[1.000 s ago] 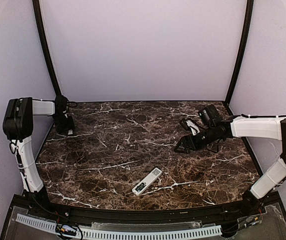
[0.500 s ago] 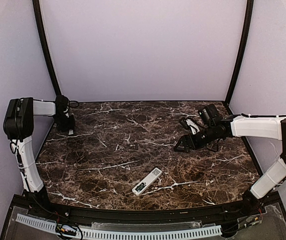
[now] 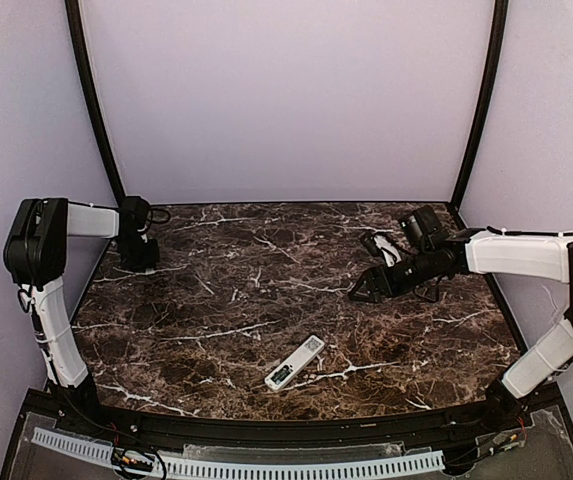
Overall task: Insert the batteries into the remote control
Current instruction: Pick up the battery cover from the corner of the board, then adjust the remote control without the battery cover at the center of the board.
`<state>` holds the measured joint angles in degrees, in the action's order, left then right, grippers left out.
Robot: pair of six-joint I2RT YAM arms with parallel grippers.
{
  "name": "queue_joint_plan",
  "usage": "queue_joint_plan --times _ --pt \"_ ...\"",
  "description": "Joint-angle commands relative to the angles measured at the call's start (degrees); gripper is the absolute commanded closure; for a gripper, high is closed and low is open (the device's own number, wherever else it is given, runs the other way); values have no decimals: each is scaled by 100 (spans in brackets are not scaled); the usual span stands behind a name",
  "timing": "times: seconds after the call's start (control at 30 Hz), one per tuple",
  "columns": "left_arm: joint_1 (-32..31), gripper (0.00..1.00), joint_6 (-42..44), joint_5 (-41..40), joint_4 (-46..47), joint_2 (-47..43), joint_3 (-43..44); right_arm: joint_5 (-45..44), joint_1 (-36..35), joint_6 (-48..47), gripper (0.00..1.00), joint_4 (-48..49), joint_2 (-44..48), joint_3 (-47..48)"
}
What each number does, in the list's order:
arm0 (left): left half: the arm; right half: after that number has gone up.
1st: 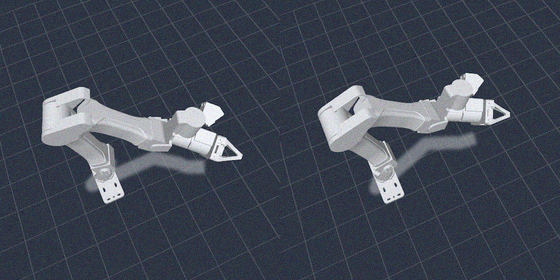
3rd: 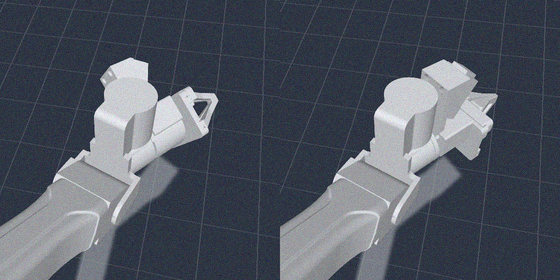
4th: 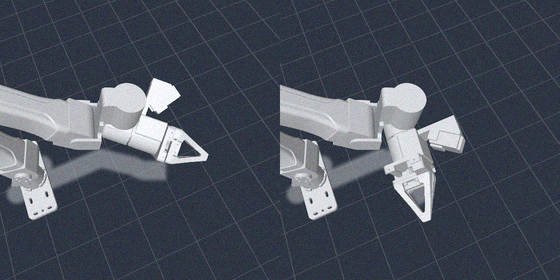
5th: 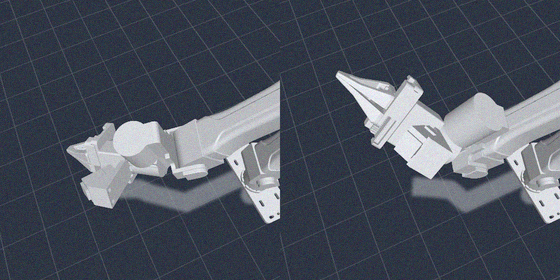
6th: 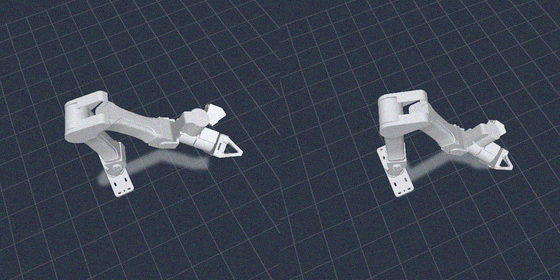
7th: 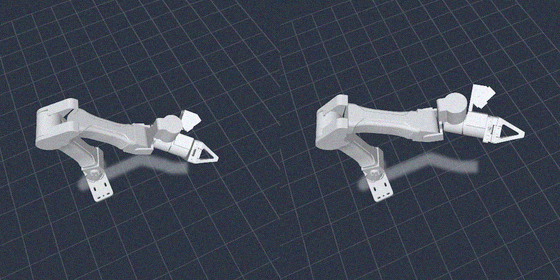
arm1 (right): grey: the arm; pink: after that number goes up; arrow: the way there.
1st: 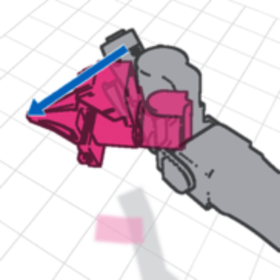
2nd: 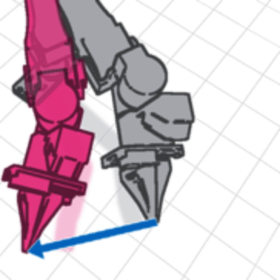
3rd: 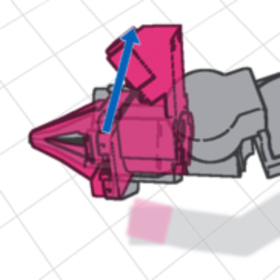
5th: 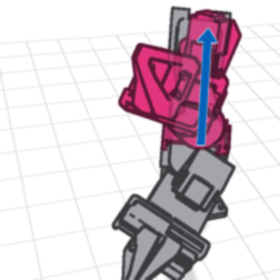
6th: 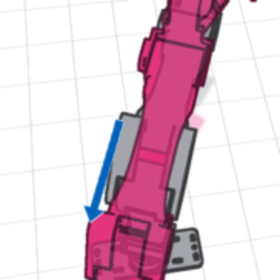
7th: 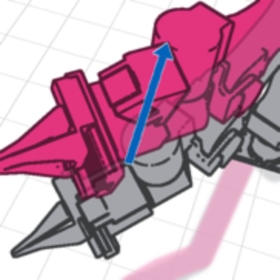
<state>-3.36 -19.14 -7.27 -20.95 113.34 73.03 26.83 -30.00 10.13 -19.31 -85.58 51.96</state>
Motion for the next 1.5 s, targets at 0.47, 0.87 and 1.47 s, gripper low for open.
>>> queue_joint_plan --times 0.47,0.87,1.47 --pt "-1492 81 -248 449 -972 -830 -927 129 -972 36 23 -103 764 -727" --pt "-2332 81 -426 308 -920 -1410 -1615 -481 -3111 1518 34 64 1551 -1495" --pt "-3081 80 -608 664 -792 -1951 -2022 -339 -3587 1781 46 1819 -1308 -93"
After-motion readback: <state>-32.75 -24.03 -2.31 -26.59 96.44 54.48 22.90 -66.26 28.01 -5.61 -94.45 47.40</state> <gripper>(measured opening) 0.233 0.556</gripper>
